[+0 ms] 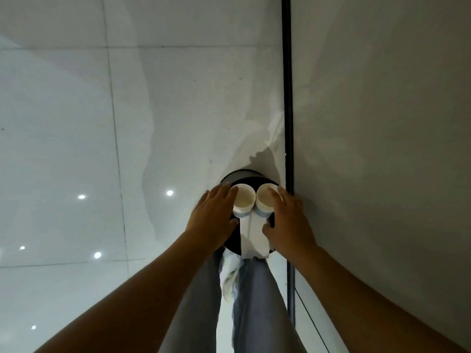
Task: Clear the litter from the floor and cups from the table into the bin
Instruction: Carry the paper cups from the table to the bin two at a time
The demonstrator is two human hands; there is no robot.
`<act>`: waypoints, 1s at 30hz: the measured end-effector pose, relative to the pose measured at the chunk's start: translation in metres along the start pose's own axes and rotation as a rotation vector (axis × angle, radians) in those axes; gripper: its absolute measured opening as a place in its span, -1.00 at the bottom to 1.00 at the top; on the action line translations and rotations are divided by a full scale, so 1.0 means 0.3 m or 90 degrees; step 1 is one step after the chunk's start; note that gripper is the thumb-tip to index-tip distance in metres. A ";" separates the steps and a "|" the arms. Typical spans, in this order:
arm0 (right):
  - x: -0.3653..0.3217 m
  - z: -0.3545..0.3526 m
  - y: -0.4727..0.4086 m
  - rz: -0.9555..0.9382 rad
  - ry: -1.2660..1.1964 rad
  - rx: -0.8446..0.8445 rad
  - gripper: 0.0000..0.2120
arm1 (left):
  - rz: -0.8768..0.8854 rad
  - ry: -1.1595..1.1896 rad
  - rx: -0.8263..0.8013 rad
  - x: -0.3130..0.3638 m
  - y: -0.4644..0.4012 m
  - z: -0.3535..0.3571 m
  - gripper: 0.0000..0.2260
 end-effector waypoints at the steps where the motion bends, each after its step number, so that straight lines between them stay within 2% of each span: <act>1: -0.020 -0.014 0.036 -0.003 0.006 -0.006 -0.30 | -0.007 -0.001 -0.001 0.002 0.044 -0.026 -0.34; 8: -0.324 -0.203 0.407 -0.091 0.078 -0.014 -0.34 | -0.054 -0.010 0.058 0.078 0.489 -0.311 -0.46; 16: -0.659 -0.293 0.948 -0.282 0.229 -0.005 -0.38 | -0.231 0.046 0.205 0.180 1.100 -0.445 -0.49; 20: -0.783 -0.177 1.219 -0.374 0.390 -0.028 -0.39 | -0.334 0.091 0.262 0.184 1.442 -0.402 -0.52; 26: -1.012 0.073 1.601 -0.537 0.544 -0.034 -0.43 | -0.499 0.184 0.341 0.095 1.968 -0.219 -0.55; 30: -1.151 0.367 1.907 -0.648 0.638 -0.058 -0.43 | -0.619 0.253 0.406 0.000 2.381 -0.019 -0.54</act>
Point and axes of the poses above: each hand's wrist, its own y-axis away from the middle knuckle, its own z-axis out of the palm, x = y × z, the point moved 10 cm from there along -y, towards the middle knuckle, and after that the axes turned 8 degrees about z, right-handed, at the moved point
